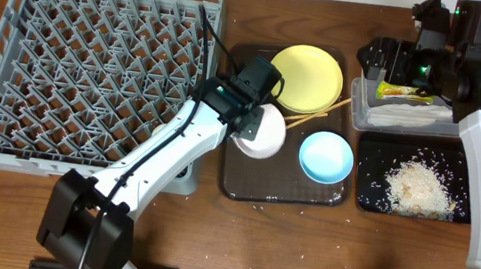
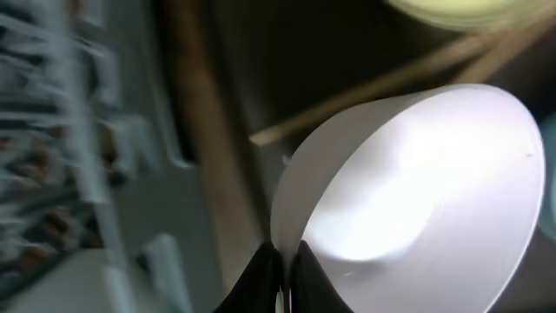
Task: Sort waste into correct bins and load items into the dishwasher
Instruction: 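Lift the pink bowl with the left gripper and carry it into the rack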
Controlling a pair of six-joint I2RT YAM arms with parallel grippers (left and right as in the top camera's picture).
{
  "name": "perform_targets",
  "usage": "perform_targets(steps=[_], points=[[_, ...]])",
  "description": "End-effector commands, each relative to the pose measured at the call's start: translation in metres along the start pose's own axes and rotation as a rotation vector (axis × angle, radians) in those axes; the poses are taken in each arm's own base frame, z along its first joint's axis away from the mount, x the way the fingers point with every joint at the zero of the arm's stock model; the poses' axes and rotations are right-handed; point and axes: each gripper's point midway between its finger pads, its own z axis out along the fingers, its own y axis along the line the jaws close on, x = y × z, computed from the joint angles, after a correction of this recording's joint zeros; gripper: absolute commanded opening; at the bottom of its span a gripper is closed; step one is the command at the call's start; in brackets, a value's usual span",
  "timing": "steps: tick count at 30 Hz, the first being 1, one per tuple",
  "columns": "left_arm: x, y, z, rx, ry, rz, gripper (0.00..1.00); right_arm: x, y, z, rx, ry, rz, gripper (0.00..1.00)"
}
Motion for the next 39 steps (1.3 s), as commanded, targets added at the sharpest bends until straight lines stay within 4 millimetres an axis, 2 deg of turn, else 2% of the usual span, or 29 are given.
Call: perform_targets(steps=[1, 8, 16, 21, 26, 30, 33, 39], points=[[-0.024, 0.038, -0.007, -0.222, -0.122, -0.051, 0.08, -0.002, -0.002, -0.005, 0.006, -0.011, -0.012, 0.99], [-0.057, 0.07, -0.025, -0.429, -0.296, -0.099, 0.07, -0.002, -0.002, -0.005, 0.005, -0.011, -0.012, 0.99], [-0.094, 0.112, -0.064, -0.721, -0.477, -0.085, 0.07, -0.002, -0.002, -0.005, 0.005, -0.011, -0.012, 0.99], [-0.118, 0.137, -0.078, -0.803, -0.525, -0.061, 0.07, -0.002, -0.002, -0.005, 0.005, -0.011, -0.012, 0.99], [-0.132, 0.171, -0.088, -0.865, -0.561, -0.114, 0.07, -0.002, -0.002, -0.005, 0.005, -0.011, -0.012, 0.99], [-0.139, 0.197, -0.089, -0.912, -0.563, -0.135, 0.08, -0.002, -0.002, -0.005, 0.005, -0.011, -0.012, 0.99], [-0.144, 0.209, -0.082, -0.946, -0.542, -0.102, 0.07, -0.002, -0.002, -0.005, 0.005, -0.011, -0.012, 0.99], [-0.152, 0.216, -0.046, -0.995, -0.473, -0.002, 0.07, -0.002, -0.002, -0.005, 0.005, -0.011, -0.012, 0.99]])
